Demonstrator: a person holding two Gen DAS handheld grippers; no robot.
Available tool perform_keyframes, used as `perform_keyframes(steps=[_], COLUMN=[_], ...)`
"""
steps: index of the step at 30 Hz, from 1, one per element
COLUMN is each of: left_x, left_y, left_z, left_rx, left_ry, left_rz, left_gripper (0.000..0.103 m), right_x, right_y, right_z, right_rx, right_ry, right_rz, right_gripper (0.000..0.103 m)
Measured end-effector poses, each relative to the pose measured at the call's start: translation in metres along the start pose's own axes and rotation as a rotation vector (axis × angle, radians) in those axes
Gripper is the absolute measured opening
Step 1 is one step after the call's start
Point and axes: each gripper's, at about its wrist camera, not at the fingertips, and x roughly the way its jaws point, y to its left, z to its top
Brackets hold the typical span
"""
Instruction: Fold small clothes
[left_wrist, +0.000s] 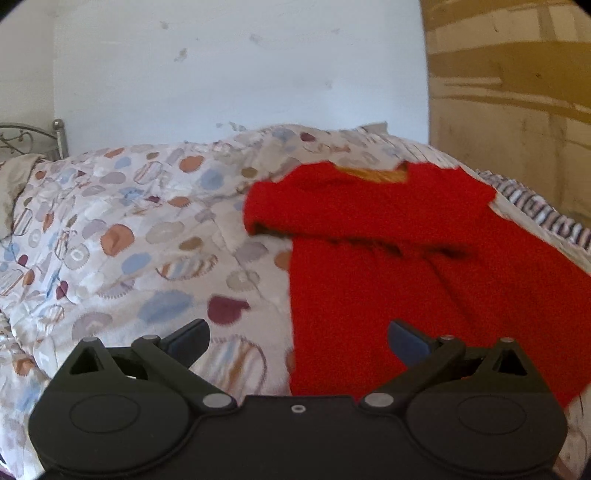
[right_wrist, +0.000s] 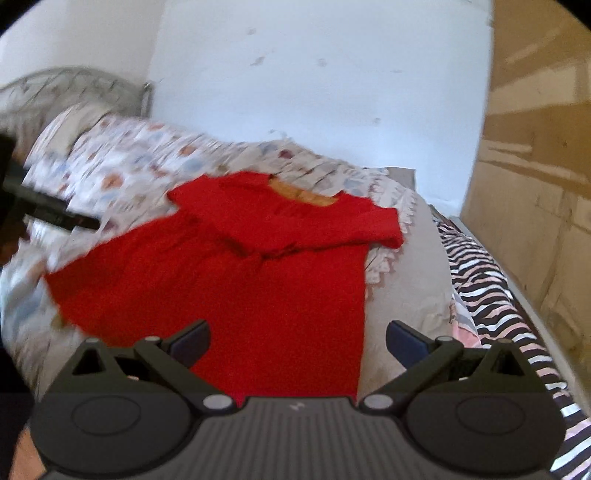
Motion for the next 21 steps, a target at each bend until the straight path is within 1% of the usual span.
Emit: perform_keyframes(steps=[2,6,10,16,21], left_x=[-0.003,-0.008,-0.010,-0.014,-0.019], left_y=[-0.002,-0.001,-0.002,-0.004,-0.006], left_z=[-0.007,-0.015,-0.018,-0.020,-0.022], left_rx=[0.007,-0.025,-0.036,-0.037,-0.031], left_ry=[0.012,0.034,0.057,0.071,0.062], left_rz=[-0.001,-0.022,-0.043,-0.059,-0.084], left_gripper=[0.102,0.102,0.102,0.102,0.102], right_x=[-0.001,0.005,0.018,0.023,0.022], right_y=[0.009,0.026,0.046,0.070,0.081], right_z=[-0.008,-0.020,-0.026,-0.033,-0.040], right_rx=[-0.033,-0.098,-0.212,-0.347,-0.396], right_ry=[0.034,0.081,0.107,0.058,0.032], right_rz=[-0.006,-0.011,-0.084,-0.158,-0.204], right_gripper=[0.103,0.103,0.103,0.103,0.103])
